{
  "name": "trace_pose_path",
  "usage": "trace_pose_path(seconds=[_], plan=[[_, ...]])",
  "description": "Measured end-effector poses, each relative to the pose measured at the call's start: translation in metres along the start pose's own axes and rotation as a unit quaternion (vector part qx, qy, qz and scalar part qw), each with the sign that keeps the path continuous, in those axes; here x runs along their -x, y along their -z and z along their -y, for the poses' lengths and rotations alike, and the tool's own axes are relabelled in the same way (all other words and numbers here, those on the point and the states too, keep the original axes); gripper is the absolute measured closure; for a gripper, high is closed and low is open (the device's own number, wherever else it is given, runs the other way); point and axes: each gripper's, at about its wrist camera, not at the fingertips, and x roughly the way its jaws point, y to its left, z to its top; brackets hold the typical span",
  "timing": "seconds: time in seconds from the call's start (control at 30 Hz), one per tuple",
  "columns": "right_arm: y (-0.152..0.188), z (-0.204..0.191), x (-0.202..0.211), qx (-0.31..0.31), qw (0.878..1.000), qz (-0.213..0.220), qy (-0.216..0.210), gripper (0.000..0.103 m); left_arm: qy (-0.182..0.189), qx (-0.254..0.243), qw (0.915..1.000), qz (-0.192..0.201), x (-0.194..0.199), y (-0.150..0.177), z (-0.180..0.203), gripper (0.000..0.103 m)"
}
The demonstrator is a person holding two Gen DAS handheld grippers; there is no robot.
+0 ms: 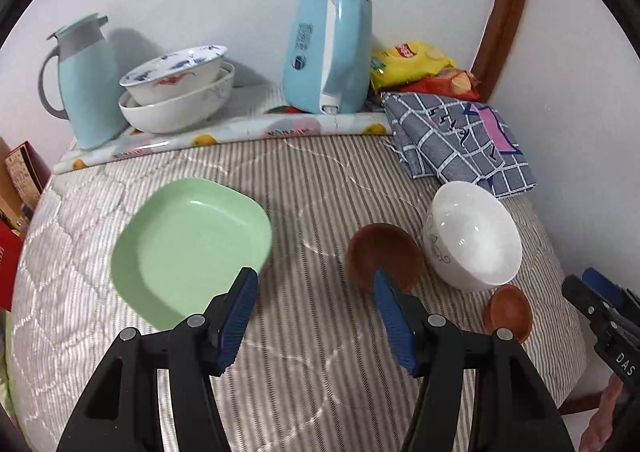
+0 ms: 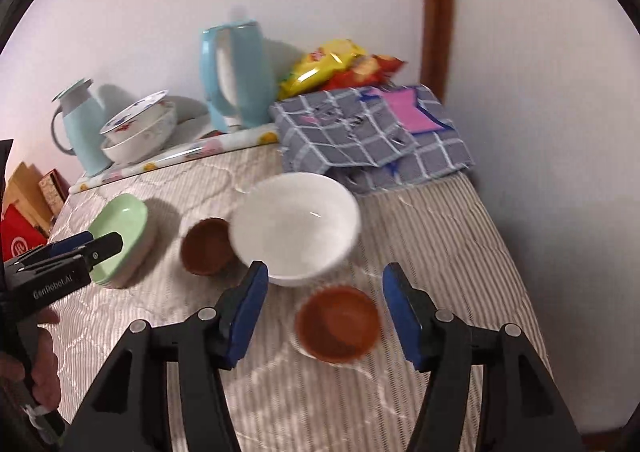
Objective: Organize plates and bowls
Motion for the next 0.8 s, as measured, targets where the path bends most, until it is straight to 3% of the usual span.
trace_pose_path(seconds=[0.23,0.6,0.8], plan=[[0.014,0.032,-0.030,-0.027,0.999,-0.036,-0.002,0.054,0.008,0.011,0.9995,-0.027,-0.034,0.001,0.010,0.045],[0.035,0.043,-0.073,-0.047,0.995,-0.084,-0.023,0.064,0.017,0.001,0.9990,-0.041,-0.066,-0.008,0.028,0.045],[0.043,0.045,-0.086,-0.049,0.993,-0.103,-0.033,0.069,0.017,0.003,0.9982,-0.058,-0.086,-0.009,0.030,0.054]])
